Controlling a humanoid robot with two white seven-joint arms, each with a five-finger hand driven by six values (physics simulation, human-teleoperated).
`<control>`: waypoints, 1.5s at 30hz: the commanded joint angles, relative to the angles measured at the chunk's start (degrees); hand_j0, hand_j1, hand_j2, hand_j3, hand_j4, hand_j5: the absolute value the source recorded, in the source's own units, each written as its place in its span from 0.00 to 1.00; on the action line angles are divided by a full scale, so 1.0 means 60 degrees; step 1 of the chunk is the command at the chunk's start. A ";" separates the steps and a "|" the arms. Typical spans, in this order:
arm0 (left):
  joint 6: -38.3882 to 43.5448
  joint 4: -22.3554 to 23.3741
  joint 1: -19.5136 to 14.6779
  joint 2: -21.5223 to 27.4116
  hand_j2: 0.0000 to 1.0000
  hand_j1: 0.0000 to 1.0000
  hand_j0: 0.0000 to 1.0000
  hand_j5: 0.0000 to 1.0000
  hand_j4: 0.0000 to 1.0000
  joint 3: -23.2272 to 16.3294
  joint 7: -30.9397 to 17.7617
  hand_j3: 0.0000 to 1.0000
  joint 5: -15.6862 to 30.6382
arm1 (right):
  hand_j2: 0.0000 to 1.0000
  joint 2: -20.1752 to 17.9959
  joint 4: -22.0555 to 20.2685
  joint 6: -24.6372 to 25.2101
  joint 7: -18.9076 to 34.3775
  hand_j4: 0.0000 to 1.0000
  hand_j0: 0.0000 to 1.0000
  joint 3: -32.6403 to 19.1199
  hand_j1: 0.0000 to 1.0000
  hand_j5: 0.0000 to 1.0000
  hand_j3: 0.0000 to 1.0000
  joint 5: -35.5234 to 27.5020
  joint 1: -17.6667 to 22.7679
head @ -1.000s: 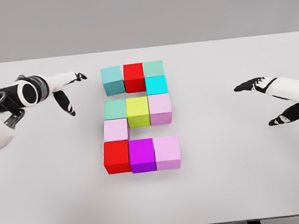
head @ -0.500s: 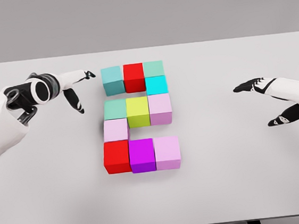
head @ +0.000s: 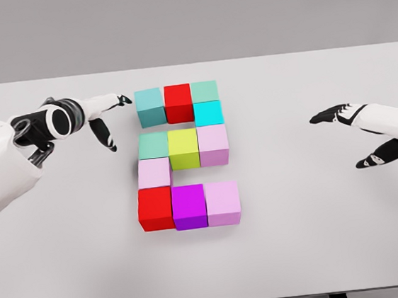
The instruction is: Assemble the squares on the desktop into the number 2
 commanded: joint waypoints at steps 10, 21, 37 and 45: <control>-0.0025 0.0013 0.0044 -0.0088 1.00 1.00 1.00 1.00 1.00 0.0003 0.0003 1.00 -0.0090 | 1.00 -0.0011 -0.0114 0.0027 -0.0004 1.00 1.00 0.0009 1.00 1.00 1.00 -0.0069 0.0000; -0.0025 0.0013 0.0044 -0.0103 1.00 1.00 1.00 1.00 1.00 0.0003 0.0003 1.00 -0.0090 | 1.00 -0.0011 -0.0172 0.0027 -0.0004 1.00 1.00 0.0009 1.00 1.00 1.00 -0.0054 0.0000; -0.0025 0.0013 0.0029 -0.0191 1.00 1.00 1.00 1.00 1.00 0.0003 0.0003 1.00 -0.0090 | 1.00 -0.0011 -0.0274 0.0027 -0.0004 1.00 1.00 0.0038 1.00 1.00 1.00 -0.0054 0.0000; -0.0025 0.0013 0.0000 -0.0074 1.00 1.00 1.00 1.00 1.00 0.0061 0.0003 1.00 -0.0090 | 1.00 0.0004 -0.0333 0.0027 -0.0004 1.00 1.00 0.0038 1.00 1.00 1.00 -0.0054 0.0015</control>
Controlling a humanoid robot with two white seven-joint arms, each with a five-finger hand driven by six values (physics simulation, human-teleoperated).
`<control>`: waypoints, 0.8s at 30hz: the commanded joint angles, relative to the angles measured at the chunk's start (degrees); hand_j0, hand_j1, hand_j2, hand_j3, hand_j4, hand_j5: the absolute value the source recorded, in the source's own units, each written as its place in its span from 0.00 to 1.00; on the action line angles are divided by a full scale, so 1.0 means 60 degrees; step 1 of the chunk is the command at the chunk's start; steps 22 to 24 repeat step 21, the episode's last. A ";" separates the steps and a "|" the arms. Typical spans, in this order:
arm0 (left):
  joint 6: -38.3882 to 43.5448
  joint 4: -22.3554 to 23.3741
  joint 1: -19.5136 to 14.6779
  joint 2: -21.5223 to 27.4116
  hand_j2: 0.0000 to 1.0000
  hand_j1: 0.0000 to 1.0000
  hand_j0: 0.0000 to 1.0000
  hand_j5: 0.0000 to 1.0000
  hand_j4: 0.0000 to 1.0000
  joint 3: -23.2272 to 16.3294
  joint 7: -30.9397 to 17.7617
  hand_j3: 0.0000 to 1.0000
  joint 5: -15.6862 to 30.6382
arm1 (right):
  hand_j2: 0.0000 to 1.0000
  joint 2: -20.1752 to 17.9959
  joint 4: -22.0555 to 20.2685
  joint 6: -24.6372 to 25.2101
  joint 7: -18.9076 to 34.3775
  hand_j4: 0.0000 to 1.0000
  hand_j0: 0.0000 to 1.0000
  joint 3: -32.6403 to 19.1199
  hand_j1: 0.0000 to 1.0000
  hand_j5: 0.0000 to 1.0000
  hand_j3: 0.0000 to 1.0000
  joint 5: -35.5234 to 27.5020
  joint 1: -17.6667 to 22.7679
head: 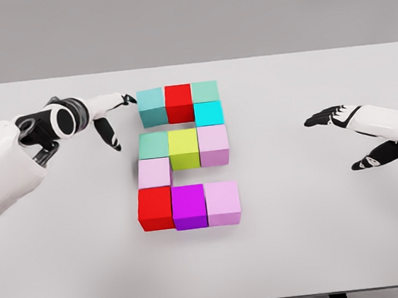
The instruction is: Assemble the squares on the desktop into the number 2
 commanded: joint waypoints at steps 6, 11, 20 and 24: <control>-0.0025 -0.0278 0.0278 0.1251 1.00 1.00 1.00 1.00 1.00 0.0995 0.0003 1.00 0.0301 | 1.00 -0.0010 -0.0010 0.0027 -0.0004 1.00 1.00 -0.0001 1.00 1.00 1.00 -0.0058 0.0000; -0.8930 -0.0278 0.0717 0.3200 1.00 1.00 1.00 1.00 1.00 0.2078 0.0003 1.00 0.1985 | 1.00 0.0078 -0.0010 0.0027 -0.0004 1.00 1.00 -0.0001 1.00 1.00 1.00 -0.0043 -0.0015; -1.1691 0.0366 0.3559 0.3684 1.00 1.00 1.00 1.00 1.00 0.5829 0.0003 1.00 0.2528 | 1.00 0.0093 0.0004 0.0027 -0.0004 1.00 1.00 -0.0001 1.00 1.00 1.00 -0.0029 0.0000; -1.1691 0.0425 0.3589 0.3684 1.00 1.00 1.00 1.00 1.00 0.5829 0.0003 1.00 0.2571 | 1.00 0.0093 0.0004 0.0027 -0.0004 1.00 1.00 -0.0001 1.00 1.00 1.00 -0.0029 -0.0015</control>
